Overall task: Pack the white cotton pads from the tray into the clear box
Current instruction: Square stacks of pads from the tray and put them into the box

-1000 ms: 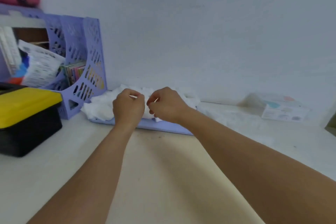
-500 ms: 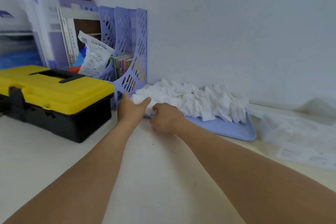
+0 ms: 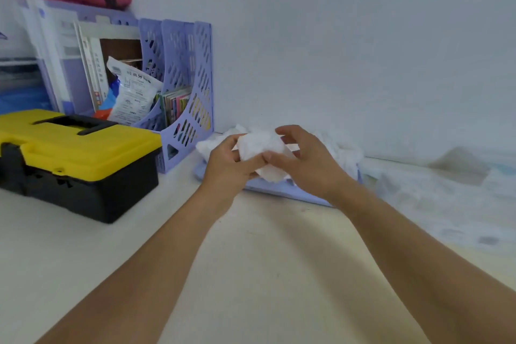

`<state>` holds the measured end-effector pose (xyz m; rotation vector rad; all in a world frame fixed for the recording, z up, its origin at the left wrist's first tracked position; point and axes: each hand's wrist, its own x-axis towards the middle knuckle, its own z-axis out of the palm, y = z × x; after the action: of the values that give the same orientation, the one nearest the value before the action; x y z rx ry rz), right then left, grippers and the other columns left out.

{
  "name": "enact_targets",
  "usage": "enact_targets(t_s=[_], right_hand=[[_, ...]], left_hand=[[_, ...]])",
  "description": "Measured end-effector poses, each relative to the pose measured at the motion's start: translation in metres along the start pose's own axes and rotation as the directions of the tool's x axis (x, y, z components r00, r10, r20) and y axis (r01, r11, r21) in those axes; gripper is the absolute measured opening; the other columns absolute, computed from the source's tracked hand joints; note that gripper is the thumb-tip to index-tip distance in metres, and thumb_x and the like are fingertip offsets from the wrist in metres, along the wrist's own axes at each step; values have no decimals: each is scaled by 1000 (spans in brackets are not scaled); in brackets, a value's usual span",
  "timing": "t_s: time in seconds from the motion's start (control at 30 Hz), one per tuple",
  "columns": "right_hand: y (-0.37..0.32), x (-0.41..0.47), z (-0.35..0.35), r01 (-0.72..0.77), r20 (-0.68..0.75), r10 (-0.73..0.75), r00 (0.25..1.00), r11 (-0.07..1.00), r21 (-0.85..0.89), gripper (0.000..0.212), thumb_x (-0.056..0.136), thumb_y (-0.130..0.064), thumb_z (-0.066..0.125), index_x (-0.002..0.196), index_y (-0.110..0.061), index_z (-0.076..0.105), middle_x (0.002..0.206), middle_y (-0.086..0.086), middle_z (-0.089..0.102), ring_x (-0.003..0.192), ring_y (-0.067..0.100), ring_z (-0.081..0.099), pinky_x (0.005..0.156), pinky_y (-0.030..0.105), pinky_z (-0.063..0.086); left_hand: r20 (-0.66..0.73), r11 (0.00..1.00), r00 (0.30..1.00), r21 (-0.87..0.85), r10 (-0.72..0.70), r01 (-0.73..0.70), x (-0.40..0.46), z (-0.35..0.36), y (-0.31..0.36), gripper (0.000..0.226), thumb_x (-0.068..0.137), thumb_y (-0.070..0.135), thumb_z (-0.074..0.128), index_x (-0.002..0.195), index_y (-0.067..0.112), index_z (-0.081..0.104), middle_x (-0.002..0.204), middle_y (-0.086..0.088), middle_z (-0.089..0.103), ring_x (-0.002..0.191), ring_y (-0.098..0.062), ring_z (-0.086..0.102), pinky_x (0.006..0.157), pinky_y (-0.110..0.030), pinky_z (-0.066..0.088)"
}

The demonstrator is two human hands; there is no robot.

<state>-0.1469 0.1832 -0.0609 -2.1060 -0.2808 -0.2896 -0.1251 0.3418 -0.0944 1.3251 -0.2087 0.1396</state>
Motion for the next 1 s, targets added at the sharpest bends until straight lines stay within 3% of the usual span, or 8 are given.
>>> enact_targets(t_s=[0.1, 0.17, 0.3, 0.4, 0.5, 0.77, 0.93, 1.0], right_hand=[[10, -24, -60, -77, 113, 56, 992, 978, 192, 27, 93, -18, 74, 116, -5, 69, 105, 14, 74, 94, 27, 74, 72, 38, 64], [24, -42, -94, -60, 52, 49, 997, 973, 222, 25, 90, -17, 77, 111, -4, 73, 101, 12, 75, 87, 20, 75, 69, 31, 62], [61, -72, -142, -57, -98, 84, 992, 967, 248, 17, 89, -7, 76, 105, -1, 74, 97, 16, 75, 83, 20, 73, 74, 39, 64], [85, -91, -162, -66, -202, 117, 972, 968, 242, 12, 88, -6, 78, 100, -5, 77, 89, 11, 76, 76, 18, 73, 72, 40, 64], [98, -103, -174, -68, -261, 146, 954, 956, 286, 13, 86, -7, 79, 98, -2, 77, 91, 19, 75, 70, 18, 71, 69, 34, 63], [100, -102, -187, -80, -218, 175, 960, 918, 388, 14, 87, -6, 77, 101, -3, 77, 96, 18, 76, 79, 27, 72, 68, 30, 61], [99, -104, -197, -125, -149, 239, 960, 836, 535, 23, 92, -9, 71, 114, -2, 73, 110, 15, 76, 98, 29, 74, 76, 27, 59], [95, -106, -200, -138, -86, 238, 968, 780, 610, 26, 94, -11, 68, 118, 0, 71, 109, 11, 76, 93, 22, 73, 74, 23, 58]], left_hand=[[218, 984, 973, -139, -78, 110, -11, 52, 2, 57, 74, 13, 78, 127, 1, 61, 118, -16, 73, 105, -29, 72, 84, -40, 61], [305, 959, 943, -200, -132, 199, -17, 89, -3, 53, 78, 13, 75, 128, 1, 62, 122, -16, 71, 111, -29, 70, 90, -39, 60], [300, 827, 895, -364, -331, 428, -28, 158, -12, 36, 97, 16, 62, 128, -2, 61, 125, -20, 69, 113, -27, 68, 86, -36, 61], [282, 835, 898, -350, -337, 424, -38, 194, -26, 23, 100, 16, 58, 116, 0, 65, 115, -17, 73, 97, -21, 74, 75, -31, 63], [311, 817, 893, -383, -325, 431, -46, 212, -37, 24, 101, 18, 57, 117, 1, 64, 115, -15, 74, 102, -22, 74, 80, -32, 62], [288, 774, 888, -440, -358, 455, -49, 214, -40, 35, 102, 25, 55, 130, 4, 59, 116, -14, 74, 105, -23, 73, 83, -34, 62], [210, 799, 915, -446, -346, 404, -53, 208, -40, 27, 105, 22, 52, 123, 5, 63, 112, -11, 76, 99, -21, 75, 75, -32, 63], [178, 808, 924, -449, -337, 381, -54, 208, -39, 24, 105, 20, 51, 120, 6, 64, 113, -12, 75, 97, -21, 75, 76, -31, 63]])
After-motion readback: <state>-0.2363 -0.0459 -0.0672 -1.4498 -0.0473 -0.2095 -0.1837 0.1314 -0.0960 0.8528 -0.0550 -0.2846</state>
